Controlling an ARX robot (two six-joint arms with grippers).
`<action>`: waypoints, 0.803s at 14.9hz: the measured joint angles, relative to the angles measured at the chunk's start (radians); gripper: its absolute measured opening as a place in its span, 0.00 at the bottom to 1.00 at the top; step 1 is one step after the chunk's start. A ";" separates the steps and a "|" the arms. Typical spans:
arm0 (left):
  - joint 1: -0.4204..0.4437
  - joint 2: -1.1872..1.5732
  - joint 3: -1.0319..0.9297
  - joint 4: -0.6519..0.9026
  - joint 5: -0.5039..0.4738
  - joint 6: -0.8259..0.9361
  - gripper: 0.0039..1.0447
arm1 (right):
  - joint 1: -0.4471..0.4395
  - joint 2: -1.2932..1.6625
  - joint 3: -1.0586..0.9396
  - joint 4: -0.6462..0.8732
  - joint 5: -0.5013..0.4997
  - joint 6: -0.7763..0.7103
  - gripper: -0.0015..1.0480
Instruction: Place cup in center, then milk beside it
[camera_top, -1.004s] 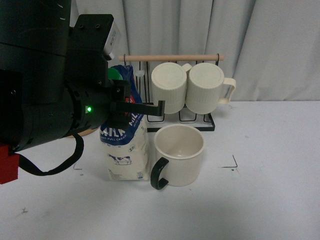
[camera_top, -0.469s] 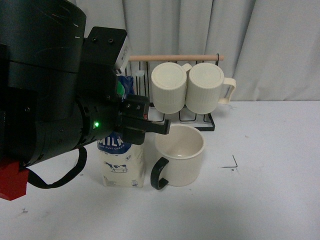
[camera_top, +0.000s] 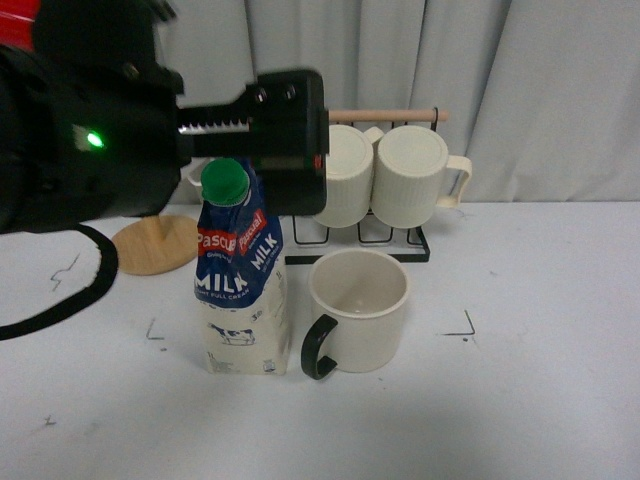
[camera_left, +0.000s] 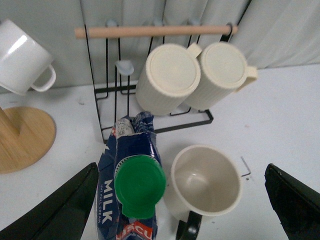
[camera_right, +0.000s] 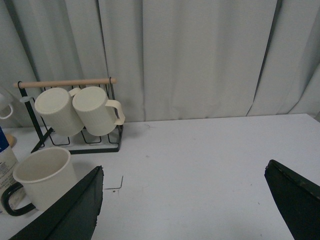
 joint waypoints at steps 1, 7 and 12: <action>-0.011 -0.093 -0.037 -0.018 0.010 -0.023 0.93 | 0.000 0.000 0.000 0.000 0.000 0.000 0.94; 0.160 -0.675 -0.431 0.108 -0.202 0.166 0.49 | 0.000 0.000 0.000 0.000 0.000 0.000 0.94; 0.298 -0.856 -0.566 0.057 -0.050 0.190 0.01 | 0.000 0.000 0.000 0.000 0.000 0.000 0.94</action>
